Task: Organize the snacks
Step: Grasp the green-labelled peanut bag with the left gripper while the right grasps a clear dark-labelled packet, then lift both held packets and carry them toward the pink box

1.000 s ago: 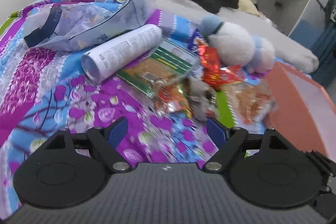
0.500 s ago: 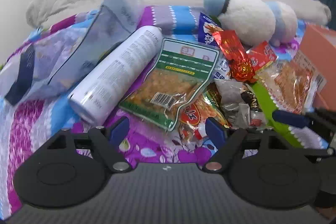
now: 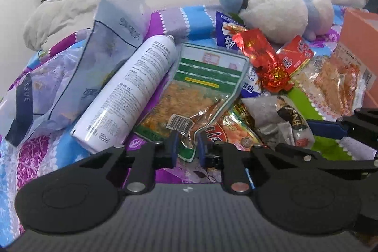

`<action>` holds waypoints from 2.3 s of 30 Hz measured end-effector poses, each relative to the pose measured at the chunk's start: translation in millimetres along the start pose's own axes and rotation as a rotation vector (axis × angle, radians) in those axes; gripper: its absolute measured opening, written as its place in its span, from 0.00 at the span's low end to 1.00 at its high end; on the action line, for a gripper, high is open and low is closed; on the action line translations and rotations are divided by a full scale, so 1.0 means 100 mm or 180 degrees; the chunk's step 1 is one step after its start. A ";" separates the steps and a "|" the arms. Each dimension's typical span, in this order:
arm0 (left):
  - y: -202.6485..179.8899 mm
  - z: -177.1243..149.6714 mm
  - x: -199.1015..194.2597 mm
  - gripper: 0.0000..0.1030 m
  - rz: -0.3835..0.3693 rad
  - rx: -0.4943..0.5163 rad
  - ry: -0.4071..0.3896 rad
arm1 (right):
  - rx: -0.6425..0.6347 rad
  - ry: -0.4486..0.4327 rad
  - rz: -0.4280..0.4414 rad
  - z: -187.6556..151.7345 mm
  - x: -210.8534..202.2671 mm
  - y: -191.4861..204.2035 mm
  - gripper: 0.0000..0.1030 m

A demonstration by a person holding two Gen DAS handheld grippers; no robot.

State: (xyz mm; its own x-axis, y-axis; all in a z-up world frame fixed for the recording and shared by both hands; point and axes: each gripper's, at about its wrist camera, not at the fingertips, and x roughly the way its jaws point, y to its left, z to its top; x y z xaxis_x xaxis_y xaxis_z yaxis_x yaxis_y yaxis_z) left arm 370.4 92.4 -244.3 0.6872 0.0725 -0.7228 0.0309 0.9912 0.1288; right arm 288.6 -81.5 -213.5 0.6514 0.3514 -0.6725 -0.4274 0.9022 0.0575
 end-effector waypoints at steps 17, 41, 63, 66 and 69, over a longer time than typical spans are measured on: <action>-0.12 -0.67 -1.18 0.12 -0.0076 -0.0360 -0.0111 | 0.0011 0.0042 -0.0047 -0.43 -0.85 0.04 0.44; -0.81 -1.42 -2.18 0.13 -0.0585 -0.0733 0.0286 | 0.0018 0.0181 -0.0099 -1.16 -1.96 0.07 0.44; -0.81 -1.47 -2.00 0.91 -0.0881 0.0415 0.0165 | 0.0696 0.0171 0.0032 -1.31 -2.11 -0.17 0.62; -0.85 -1.41 -1.84 0.91 -0.0822 0.0568 0.0198 | 0.0863 0.0168 0.0092 -1.30 -2.07 -0.21 0.62; -0.88 -1.39 -1.69 0.91 -0.0802 0.0716 0.0231 | 0.0972 0.0177 0.0131 -1.31 -2.03 -0.24 0.62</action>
State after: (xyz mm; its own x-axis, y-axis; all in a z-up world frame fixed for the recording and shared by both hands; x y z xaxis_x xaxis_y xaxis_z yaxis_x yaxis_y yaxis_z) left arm 150.6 8.7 -227.2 0.5844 -0.1556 -0.7964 0.3578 0.9303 0.0807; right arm 85.1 -207.6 -174.8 0.5984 0.3827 -0.7039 -0.2393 0.9238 0.2988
